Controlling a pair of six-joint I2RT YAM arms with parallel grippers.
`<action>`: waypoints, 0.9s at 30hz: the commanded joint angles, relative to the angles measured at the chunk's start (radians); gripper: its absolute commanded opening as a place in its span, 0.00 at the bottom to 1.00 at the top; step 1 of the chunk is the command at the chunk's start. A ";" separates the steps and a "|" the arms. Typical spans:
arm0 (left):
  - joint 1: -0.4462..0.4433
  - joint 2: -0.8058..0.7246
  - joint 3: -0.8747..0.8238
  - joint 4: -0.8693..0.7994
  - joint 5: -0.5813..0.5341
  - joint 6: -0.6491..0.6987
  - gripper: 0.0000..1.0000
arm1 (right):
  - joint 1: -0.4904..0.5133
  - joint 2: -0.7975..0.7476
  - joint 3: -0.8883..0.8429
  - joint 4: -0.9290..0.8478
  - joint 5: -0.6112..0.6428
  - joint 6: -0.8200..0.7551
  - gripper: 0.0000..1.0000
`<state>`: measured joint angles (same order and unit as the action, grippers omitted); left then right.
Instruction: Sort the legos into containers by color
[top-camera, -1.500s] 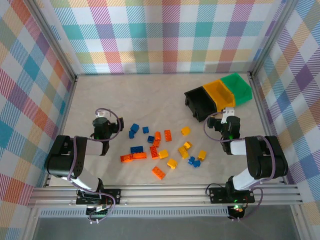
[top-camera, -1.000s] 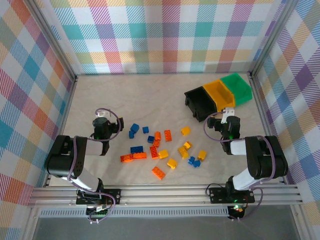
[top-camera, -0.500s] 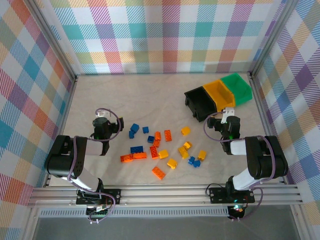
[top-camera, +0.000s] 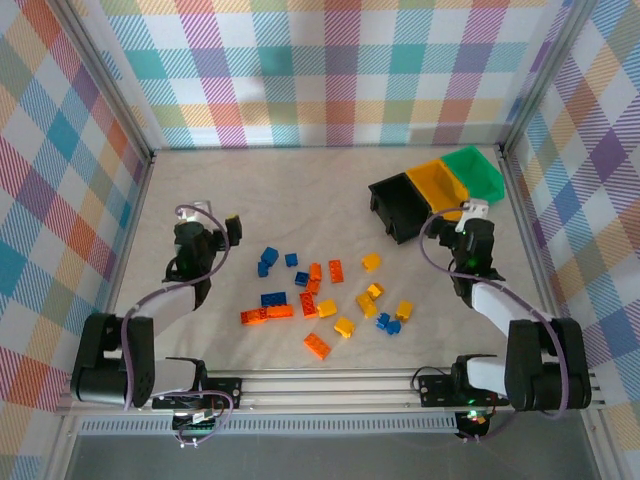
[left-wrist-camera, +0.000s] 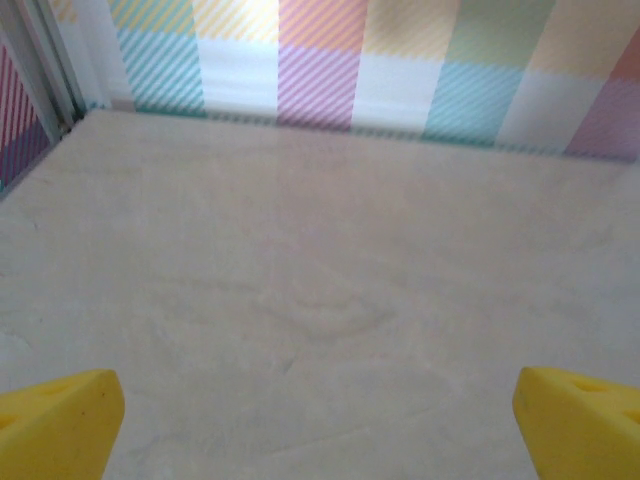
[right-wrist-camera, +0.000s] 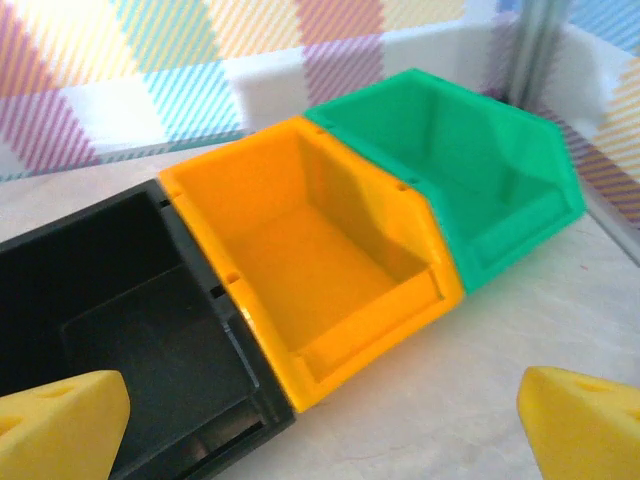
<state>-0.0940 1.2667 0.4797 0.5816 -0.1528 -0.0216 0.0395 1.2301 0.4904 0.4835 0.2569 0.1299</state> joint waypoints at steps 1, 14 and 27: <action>-0.006 -0.031 0.006 -0.004 -0.070 -0.115 1.00 | -0.004 0.002 0.076 -0.203 0.175 0.116 1.00; 0.075 -0.191 0.080 -0.378 -0.259 -0.843 1.00 | -0.124 -0.037 0.030 -0.154 -0.203 0.638 1.00; 0.040 -0.073 0.300 -0.566 0.063 -0.668 0.85 | 0.024 0.094 0.403 -0.635 -0.378 0.292 1.00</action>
<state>0.0063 1.1473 0.6308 0.2234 -0.1509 -0.7750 -0.0196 1.2625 0.7898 0.0444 -0.0956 0.5678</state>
